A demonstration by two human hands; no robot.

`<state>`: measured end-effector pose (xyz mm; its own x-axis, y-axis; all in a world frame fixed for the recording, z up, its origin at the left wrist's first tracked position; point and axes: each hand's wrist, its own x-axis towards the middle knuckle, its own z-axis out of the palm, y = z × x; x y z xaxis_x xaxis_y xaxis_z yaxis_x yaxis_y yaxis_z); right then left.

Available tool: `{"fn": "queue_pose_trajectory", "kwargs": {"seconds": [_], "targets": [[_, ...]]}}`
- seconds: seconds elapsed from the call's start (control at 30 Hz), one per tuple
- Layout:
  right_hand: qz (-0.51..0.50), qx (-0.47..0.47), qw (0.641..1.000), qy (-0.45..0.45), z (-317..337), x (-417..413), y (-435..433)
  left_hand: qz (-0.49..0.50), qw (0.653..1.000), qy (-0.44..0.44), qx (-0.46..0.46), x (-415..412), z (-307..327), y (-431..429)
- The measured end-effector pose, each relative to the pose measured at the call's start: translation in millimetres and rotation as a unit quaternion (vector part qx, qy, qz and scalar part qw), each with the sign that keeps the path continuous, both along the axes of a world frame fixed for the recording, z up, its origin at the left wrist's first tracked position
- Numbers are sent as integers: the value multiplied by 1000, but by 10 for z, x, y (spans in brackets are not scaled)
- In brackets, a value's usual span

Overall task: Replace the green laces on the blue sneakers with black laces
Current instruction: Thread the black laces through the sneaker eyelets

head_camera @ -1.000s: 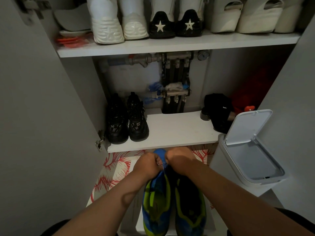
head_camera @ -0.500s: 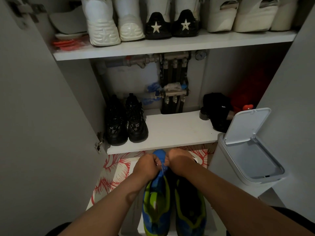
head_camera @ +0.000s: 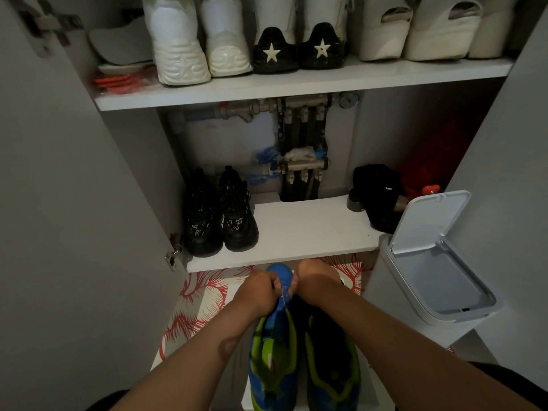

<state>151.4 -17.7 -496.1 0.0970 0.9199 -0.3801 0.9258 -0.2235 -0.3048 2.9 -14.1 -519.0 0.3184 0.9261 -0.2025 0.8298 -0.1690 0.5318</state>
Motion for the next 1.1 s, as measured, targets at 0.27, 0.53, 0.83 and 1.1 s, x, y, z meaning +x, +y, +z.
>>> {"fn": "queue_pose_trajectory", "kwargs": {"seconds": [0.27, 0.53, 0.83, 1.1], "targets": [[60, 8, 995, 82, 65, 68, -14, -26, 999, 21, -18, -197, 194, 97], [111, 60, 980, 154, 92, -49, -18, 29, 994, -109, -12, -436, 382, 145], [40, 152, 915, 373, 337, -202, 69, 78, 958, -233, -147, -397, 539, -70], [-1, 154, 883, 444, 494, -251, 73, 98, 961, -246, -86, -295, 665, -130]]}}
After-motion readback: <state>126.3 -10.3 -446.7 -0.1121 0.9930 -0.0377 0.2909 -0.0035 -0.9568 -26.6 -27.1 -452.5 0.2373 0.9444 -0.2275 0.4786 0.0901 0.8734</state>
